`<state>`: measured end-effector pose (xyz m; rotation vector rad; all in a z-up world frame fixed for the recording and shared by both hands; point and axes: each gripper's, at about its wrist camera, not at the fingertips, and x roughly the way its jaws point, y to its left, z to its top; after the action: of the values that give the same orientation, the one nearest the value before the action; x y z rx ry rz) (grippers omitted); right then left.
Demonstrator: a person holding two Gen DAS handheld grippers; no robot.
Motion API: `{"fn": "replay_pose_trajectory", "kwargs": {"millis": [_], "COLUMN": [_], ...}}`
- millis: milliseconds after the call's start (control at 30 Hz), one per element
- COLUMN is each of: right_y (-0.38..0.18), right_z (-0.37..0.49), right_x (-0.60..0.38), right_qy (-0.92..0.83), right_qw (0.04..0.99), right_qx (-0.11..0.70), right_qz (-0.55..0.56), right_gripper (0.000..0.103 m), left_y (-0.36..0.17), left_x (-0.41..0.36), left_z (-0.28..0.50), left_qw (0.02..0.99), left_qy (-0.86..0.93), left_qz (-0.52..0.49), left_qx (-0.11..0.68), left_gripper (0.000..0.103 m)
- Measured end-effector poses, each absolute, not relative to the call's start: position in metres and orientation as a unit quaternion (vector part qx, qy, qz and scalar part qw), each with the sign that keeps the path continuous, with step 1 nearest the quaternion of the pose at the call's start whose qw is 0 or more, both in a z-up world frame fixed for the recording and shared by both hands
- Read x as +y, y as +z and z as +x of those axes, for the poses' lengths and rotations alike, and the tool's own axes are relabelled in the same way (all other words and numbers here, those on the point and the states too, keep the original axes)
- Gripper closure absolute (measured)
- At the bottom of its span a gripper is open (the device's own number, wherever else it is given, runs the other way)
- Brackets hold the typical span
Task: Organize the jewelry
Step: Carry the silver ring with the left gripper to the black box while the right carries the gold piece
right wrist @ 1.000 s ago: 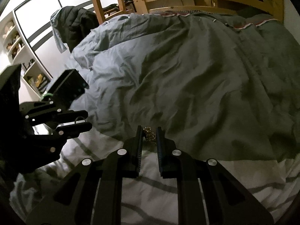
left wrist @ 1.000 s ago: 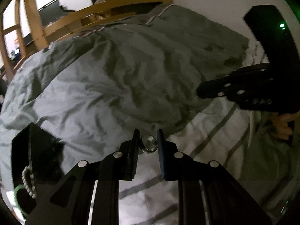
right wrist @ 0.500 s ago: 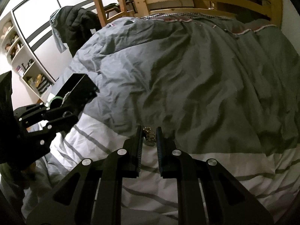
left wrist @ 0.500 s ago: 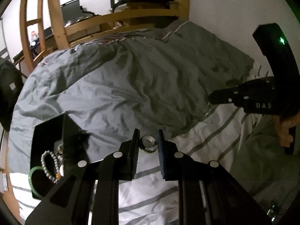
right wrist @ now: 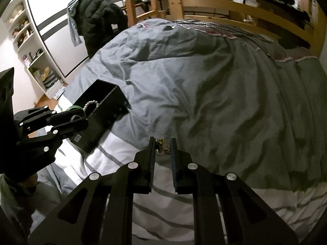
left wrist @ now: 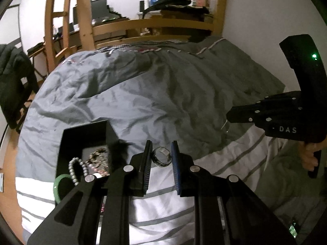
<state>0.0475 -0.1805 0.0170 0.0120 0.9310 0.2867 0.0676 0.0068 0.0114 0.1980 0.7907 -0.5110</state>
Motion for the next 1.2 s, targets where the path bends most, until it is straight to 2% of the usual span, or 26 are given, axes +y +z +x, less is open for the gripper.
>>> {"fn": "replay_pose_trajectory", "kwargs": {"millis": [333, 867, 1200], "right_y": [0.023, 0.019, 0.006], "right_z": [0.070, 0.112, 0.134], "right_x": [-0.135, -0.055, -0.014], "right_qy": [0.160, 0.211, 0.247], "right_qw": [0.877, 0.863, 0.850], "right_qx": [0.452, 0.457, 0.464], "right_qz": [-0.023, -0.047, -0.046], "right_gripper": [0.088, 0.088, 0.088], "left_y": [0.021, 0.019, -0.008], "left_x": [0.059, 0.098, 0.129], "left_z": [0.086, 0.104, 0.131], "left_qw": [0.896, 0.898, 0.873], "left_qy": [-0.208, -0.159, -0.107], "left_qz": [0.051, 0.055, 0.006], "left_qx": [0.389, 0.407, 0.476], "left_gripper": [0.085, 0.085, 0.085]}}
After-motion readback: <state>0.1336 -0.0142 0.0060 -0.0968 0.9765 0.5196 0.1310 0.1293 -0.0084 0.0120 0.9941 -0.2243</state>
